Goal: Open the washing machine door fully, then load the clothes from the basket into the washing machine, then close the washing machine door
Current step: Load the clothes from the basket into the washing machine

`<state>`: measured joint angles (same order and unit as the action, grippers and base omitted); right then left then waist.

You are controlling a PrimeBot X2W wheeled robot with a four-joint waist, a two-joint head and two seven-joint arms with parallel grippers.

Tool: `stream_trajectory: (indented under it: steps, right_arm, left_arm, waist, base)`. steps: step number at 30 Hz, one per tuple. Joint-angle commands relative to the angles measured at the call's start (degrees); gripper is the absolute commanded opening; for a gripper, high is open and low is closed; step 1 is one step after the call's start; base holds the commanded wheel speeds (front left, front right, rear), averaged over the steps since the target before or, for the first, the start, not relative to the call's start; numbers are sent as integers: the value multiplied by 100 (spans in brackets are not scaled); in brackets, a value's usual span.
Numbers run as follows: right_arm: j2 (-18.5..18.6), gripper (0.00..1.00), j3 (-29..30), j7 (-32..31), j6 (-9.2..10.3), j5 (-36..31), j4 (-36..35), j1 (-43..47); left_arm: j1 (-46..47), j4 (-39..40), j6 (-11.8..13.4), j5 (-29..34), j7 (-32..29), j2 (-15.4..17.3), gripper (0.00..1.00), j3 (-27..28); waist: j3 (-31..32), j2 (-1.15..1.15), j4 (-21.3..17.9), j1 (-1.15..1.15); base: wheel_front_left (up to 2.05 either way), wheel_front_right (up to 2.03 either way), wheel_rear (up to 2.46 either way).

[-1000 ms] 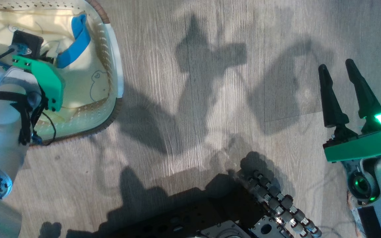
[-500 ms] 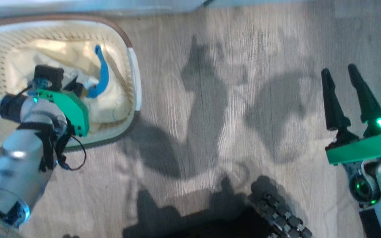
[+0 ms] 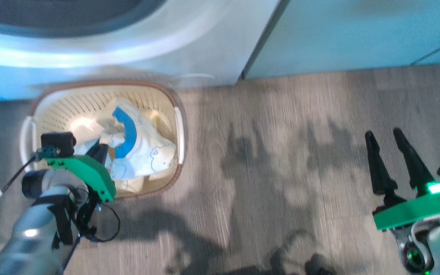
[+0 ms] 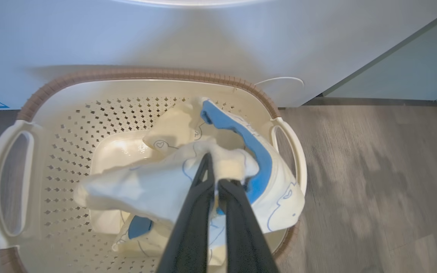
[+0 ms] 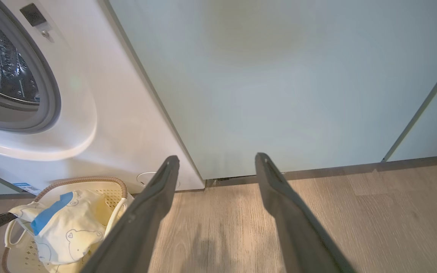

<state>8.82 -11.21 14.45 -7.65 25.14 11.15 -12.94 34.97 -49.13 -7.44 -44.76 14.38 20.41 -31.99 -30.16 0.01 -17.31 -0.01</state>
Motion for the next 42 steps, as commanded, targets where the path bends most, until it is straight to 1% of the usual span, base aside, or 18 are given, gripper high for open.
stream_trajectory:
  steps: [1,6,11,14,21,30,38,42]
  right_arm:
    - [146,100,-56,55,16,21,-94,184]
    - [175,100,-36,55,16,33,-42,420]
    - [168,100,30,55,16,25,-39,650]
    - [176,100,58,55,16,10,-16,821]
    - [228,100,147,55,16,-4,-16,1055]
    - [272,100,379,55,16,-64,-73,1354]
    - [305,100,389,55,16,-78,-69,1484]
    - [294,100,394,55,16,-84,-58,1560]
  left_arm:
    - [-70,155,-4,-31,61,123,0,275]
    - [-444,373,-4,-65,62,52,0,683]
    - [-794,617,-4,-23,62,67,0,1074]
    - [-1072,818,-4,106,62,82,0,1400]
    - [-1527,1308,-4,354,62,19,0,2009]
    - [-2037,1819,-4,666,62,-138,0,2488]
    - [-2338,2065,0,818,62,-237,0,2709]
    - [-2487,2272,53,871,62,-326,0,2751]
  waist:
    - [446,-1,120,1]
    - [901,-1,189,1]
    - [1316,-1,207,1]
    - [1606,-1,231,1]
    - [2003,-1,304,1]
    - [2455,-1,469,1]
    - [2727,-1,515,1]
    - [2859,-1,546,1]
  base:
    - [0,0,0]
    - [0,0,0]
    - [0,0,0]
    - [0,0,0]
    - [0,0,0]
    - [0,0,0]
    - [0,0,0]
    - [0,0,0]
